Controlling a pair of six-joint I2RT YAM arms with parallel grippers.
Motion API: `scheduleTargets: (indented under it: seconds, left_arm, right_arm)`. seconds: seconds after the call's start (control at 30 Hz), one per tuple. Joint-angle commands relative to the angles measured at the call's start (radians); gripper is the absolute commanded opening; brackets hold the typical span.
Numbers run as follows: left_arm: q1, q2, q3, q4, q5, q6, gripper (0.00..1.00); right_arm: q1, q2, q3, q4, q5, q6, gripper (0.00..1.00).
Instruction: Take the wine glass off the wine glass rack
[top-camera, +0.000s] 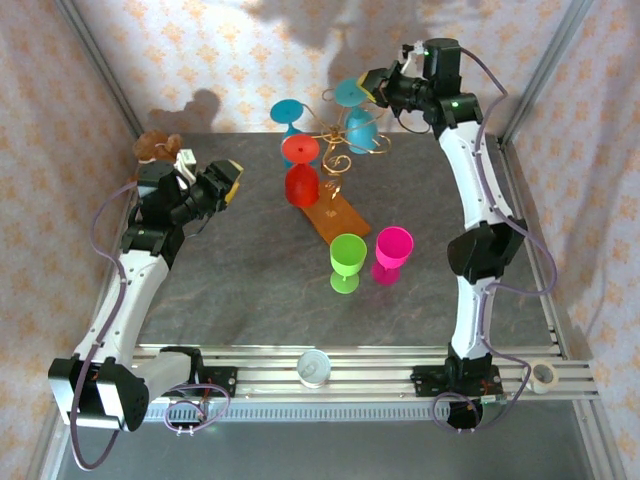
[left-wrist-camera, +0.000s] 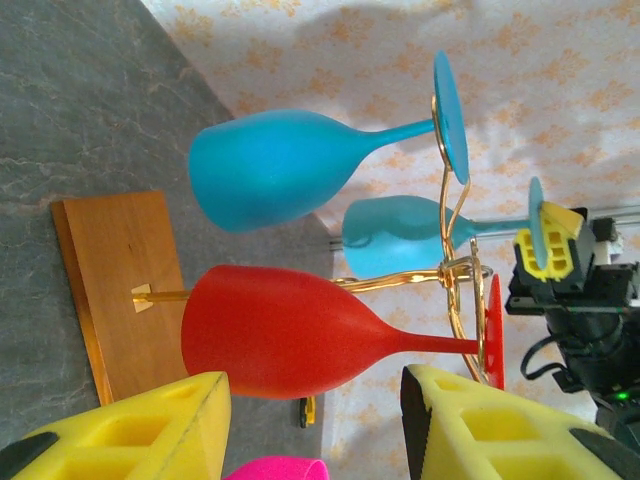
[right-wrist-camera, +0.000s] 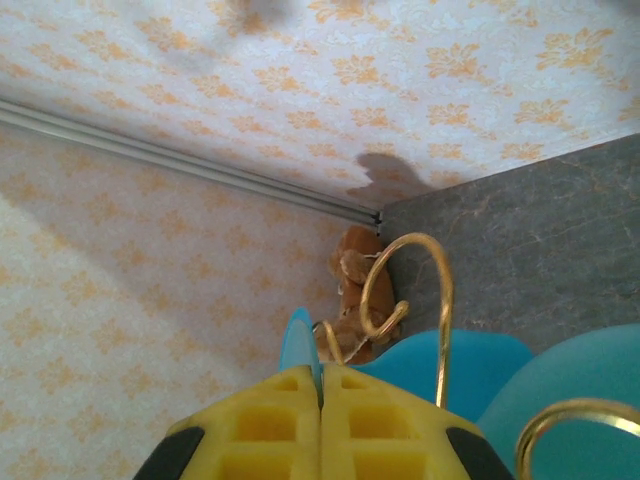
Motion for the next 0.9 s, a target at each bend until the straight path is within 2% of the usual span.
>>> scheduleTargets:
  seconds: [0.0, 0.23, 0.6, 0.87]
  left_arm:
    - [0.012, -0.029, -0.013, 0.054, 0.019, -0.007, 0.47]
    - [0.015, -0.032, -0.012, 0.045, 0.016, 0.002, 0.47]
    - [0.018, -0.038, 0.002, 0.001, 0.007, 0.035, 0.47]
    - [0.024, -0.064, 0.041, -0.144, -0.015, 0.117, 0.47]
  right_arm:
    - [-0.003, 0.037, 0.089, -0.007, 0.025, 0.015, 0.00]
    - [-0.026, 0.060, 0.135, 0.002, 0.095, 0.029, 0.00]
    - [-0.129, 0.053, 0.135, -0.001, 0.131, 0.050, 0.00]
    - [-0.209, -0.033, 0.125, -0.159, 0.193, -0.076, 0.00]
